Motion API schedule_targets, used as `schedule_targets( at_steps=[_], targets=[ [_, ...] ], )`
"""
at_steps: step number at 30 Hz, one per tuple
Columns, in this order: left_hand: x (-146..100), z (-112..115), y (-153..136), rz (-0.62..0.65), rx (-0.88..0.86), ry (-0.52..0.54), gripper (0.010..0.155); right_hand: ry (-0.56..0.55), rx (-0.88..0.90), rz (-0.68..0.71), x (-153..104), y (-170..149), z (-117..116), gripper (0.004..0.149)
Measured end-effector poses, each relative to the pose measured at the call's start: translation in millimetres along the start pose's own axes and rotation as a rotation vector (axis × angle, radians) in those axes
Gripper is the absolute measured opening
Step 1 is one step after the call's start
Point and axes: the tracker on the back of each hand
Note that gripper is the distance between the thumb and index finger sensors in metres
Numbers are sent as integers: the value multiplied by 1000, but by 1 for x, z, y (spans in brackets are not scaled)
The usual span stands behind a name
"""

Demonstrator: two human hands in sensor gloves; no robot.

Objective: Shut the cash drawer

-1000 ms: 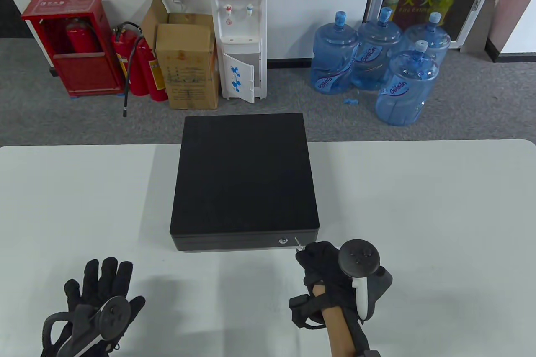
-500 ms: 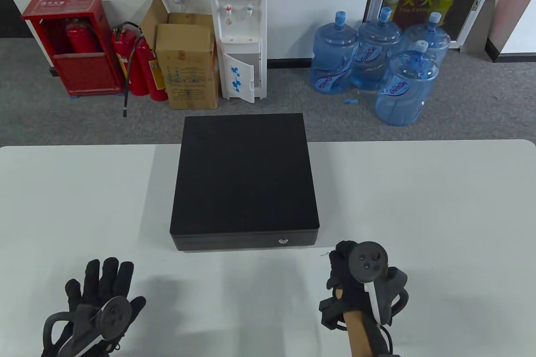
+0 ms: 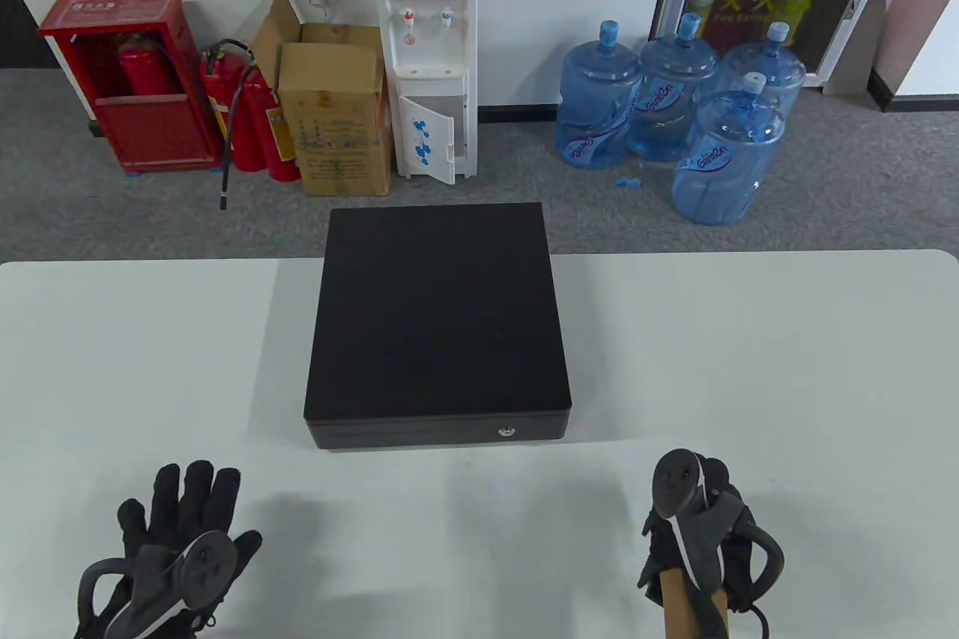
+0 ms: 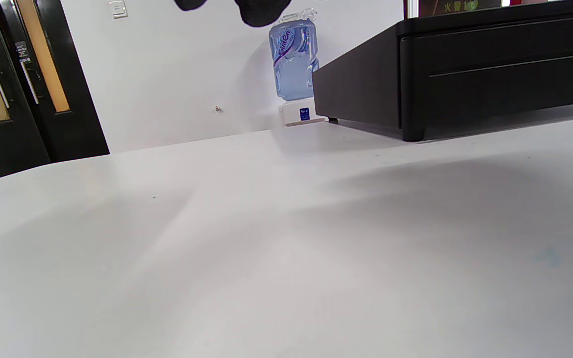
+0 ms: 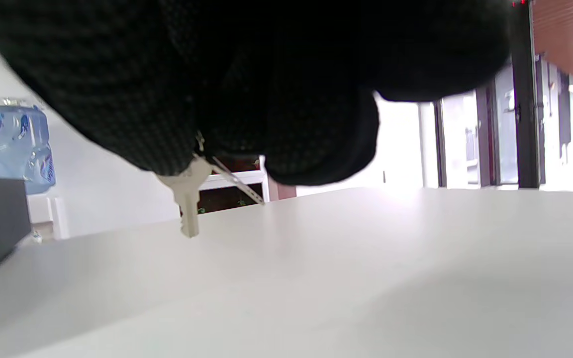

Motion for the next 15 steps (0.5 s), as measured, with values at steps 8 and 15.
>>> schedule_targets(
  at_steps=[8, 15],
  targets=[
    [0, 0, 1, 3, 2, -2, 81, -46, -177, 20, -3, -15, -20, 40],
    [0, 0, 2, 5, 5, 0, 82, -8, -246, 19, -4, -26, -40, 39]
  ],
)
Point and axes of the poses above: the tracker on the back of each hand, its own y axis roughly to the thumb side, its own x axis roughly from the wrist to the fingertips, z = x × y, and after that the axes turned 6 degrees about x, right-handed
